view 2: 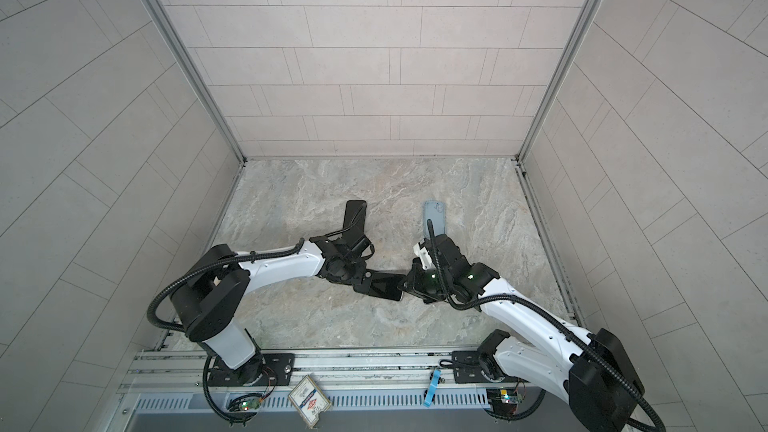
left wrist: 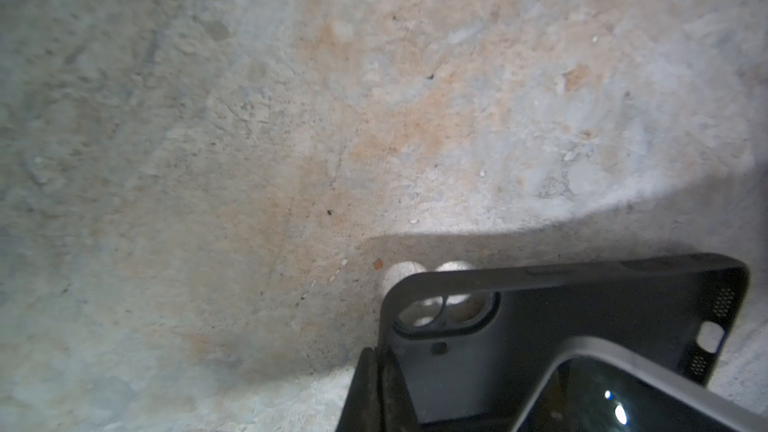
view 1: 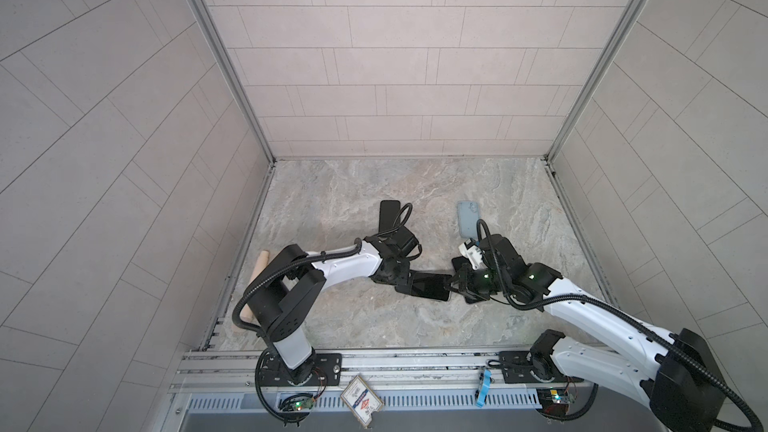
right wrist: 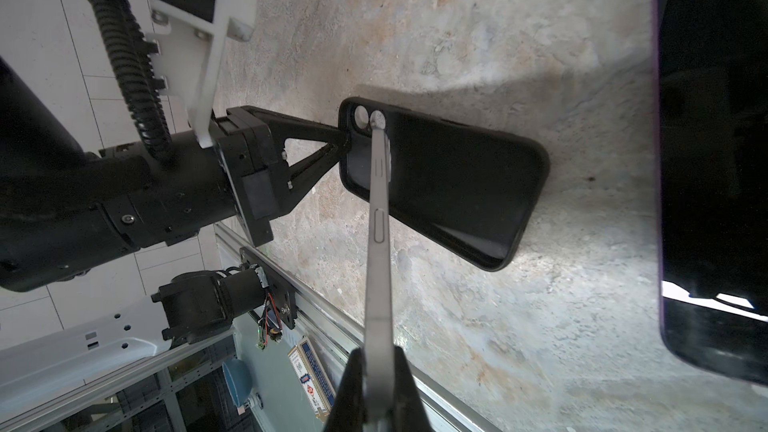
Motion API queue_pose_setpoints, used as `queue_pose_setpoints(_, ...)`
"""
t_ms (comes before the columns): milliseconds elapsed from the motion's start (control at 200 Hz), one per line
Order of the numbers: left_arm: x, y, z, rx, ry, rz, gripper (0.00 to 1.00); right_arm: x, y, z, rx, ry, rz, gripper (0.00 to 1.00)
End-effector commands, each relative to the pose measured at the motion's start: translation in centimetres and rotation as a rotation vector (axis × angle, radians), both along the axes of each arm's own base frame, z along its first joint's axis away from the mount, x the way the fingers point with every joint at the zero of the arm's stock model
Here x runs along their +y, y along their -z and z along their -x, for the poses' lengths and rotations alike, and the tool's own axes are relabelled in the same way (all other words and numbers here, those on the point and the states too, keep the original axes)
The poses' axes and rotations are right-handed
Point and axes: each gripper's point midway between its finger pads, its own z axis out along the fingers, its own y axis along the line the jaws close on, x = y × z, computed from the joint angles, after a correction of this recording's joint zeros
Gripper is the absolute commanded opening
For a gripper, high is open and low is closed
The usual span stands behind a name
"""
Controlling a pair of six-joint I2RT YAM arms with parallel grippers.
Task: Put the phone into the phone case
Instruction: 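Bring the phone into the black case held by the left gripper, then push the phone's edge into the case with the right gripper while left holds case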
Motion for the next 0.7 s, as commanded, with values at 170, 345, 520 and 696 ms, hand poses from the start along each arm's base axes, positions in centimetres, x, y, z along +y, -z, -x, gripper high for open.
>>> queue_pose_setpoints(170, -0.7, -3.7, -1.0, -0.076, -0.001, 0.048, 0.3, 0.3, -0.5, -1.1, 0.028, 0.063, -0.105, 0.0)
queue_pose_setpoints(345, -0.9, -5.3, -1.1, -0.097, -0.013, 0.09, 0.51, 0.5, 0.2, -1.2, 0.065, 0.056, -0.113, 0.0)
queue_pose_setpoints(520, -1.4, -4.9, -0.8, -0.068, -0.038, 0.158, 0.52, 0.5, 0.7, -1.2, 0.083, 0.047, -0.108, 0.0)
queue_pose_setpoints(696, -0.8, -4.3, -0.8, -0.044, -0.077, 0.199, 0.52, 0.2, 0.5, -1.3, 0.085, 0.051, -0.105, 0.0)
